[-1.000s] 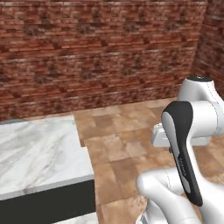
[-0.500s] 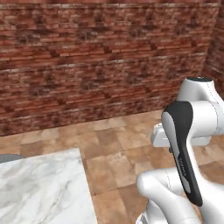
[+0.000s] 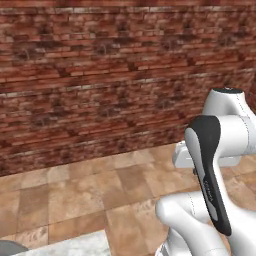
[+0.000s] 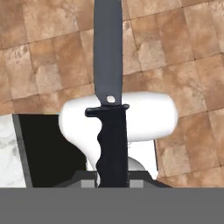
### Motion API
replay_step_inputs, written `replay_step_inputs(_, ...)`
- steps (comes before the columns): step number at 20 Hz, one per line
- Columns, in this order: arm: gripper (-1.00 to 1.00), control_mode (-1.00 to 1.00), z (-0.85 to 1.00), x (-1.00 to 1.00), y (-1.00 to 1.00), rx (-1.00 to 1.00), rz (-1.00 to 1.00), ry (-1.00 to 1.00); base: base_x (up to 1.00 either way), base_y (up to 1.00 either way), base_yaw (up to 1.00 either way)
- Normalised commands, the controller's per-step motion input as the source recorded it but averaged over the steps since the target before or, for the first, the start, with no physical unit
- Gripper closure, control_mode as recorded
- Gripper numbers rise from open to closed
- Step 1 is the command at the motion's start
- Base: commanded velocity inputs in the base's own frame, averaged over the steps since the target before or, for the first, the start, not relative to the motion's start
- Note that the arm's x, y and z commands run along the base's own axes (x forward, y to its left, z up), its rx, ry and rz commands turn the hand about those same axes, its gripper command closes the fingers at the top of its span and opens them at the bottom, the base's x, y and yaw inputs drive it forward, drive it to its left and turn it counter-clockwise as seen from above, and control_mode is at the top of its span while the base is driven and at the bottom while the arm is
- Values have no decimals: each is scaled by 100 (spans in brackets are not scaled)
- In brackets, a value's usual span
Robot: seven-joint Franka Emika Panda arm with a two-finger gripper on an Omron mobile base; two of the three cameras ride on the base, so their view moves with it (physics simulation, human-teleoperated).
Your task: Retrieve the butter from the fridge and place it on a plate on the dining table. Then retrieve the butter knife by the fridge and place it near the plate.
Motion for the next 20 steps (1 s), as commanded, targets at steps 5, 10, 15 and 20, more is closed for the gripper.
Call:
replay_step_inputs(5,100,100,0,0,0,0,0,0,100,0,0)
replay_step_inputs(10,100,100,0,0,0,0,0,0,100,0,39)
replay_step_inputs(15,100,100,0,0,0,0,0,0,100,-20,66)
replay_step_inputs(20,100,100,0,0,0,0,0,0,74,-25,79)
